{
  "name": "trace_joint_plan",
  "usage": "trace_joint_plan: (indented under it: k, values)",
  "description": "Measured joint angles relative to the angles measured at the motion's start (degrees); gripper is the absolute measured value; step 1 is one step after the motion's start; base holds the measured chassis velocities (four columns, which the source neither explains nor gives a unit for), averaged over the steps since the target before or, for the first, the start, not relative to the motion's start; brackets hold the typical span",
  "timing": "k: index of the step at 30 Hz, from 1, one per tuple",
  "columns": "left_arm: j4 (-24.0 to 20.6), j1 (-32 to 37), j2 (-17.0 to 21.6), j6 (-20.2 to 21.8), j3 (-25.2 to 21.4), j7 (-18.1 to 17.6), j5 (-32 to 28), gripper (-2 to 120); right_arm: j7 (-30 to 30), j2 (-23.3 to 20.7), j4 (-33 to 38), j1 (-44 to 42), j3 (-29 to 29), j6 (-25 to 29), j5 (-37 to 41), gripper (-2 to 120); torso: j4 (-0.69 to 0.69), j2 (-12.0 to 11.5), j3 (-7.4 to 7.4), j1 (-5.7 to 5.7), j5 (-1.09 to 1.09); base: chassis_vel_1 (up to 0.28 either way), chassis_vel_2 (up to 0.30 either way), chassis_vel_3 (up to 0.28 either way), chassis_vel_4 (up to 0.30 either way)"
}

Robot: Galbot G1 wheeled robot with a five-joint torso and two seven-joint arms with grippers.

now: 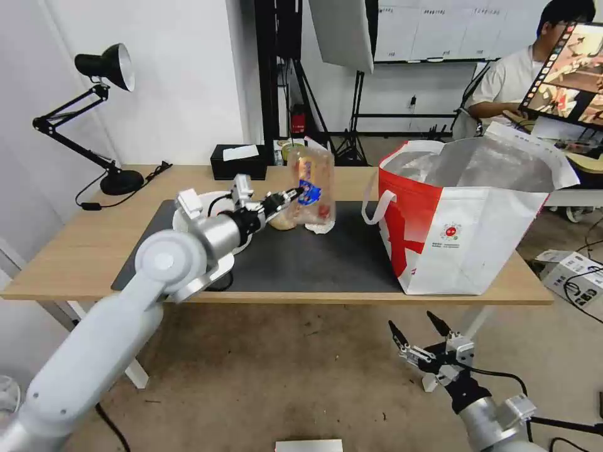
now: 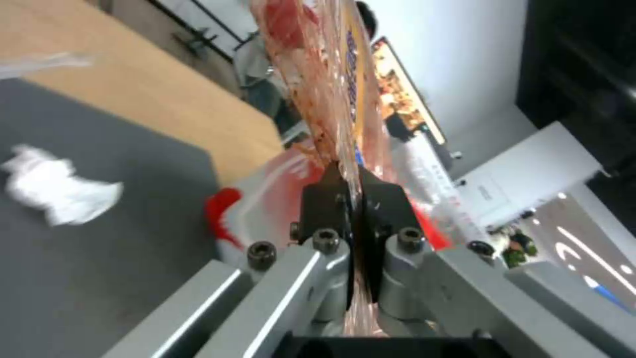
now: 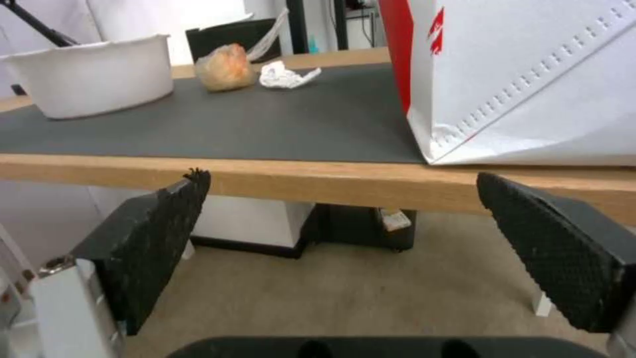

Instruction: Pick up the trash from the table and place it into the takeout bag.

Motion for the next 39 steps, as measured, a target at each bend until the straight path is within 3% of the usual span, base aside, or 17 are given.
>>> trace_joint_plan:
  k: [10, 21, 31, 39]
  values:
    - [5.77, -14.72, -4.67, -1.61, 9.80, -0.44, -2.29, 0, 0.66, 1.44, -0.07, -0.32, -1.24, 0.00, -1.83, 100, -0.01, 0.00, 0.00, 0.00, 0.01, 0.000, 0.000, 0.000, 0.000]
    - [13.74, -23.41, -12.28, -2.57, 15.97, -0.49, -2.29, 0, 0.76, 3.30, -0.62, -0.77, -3.14, 0.25, -4.26, 100, -0.01, 0.00, 0.00, 0.00, 0.01, 0.000, 0.000, 0.000, 0.000]
    - [26.30, -31.09, -22.11, -3.75, 22.24, 1.30, 3.46, 0, 0.73, 4.25, -0.59, -2.06, -3.90, 0.52, -5.65, 100, -0.01, 0.00, 0.00, 0.00, 0.01, 0.000, 0.000, 0.000, 0.000]
    - [31.51, -32.46, -26.65, -6.87, 25.21, 2.54, 11.77, 0, 0.74, 4.52, -0.51, -2.35, -3.93, 0.59, -5.91, 100, -0.01, 0.00, 0.00, 0.00, 0.01, 0.000, 0.000, 0.000, 0.000]
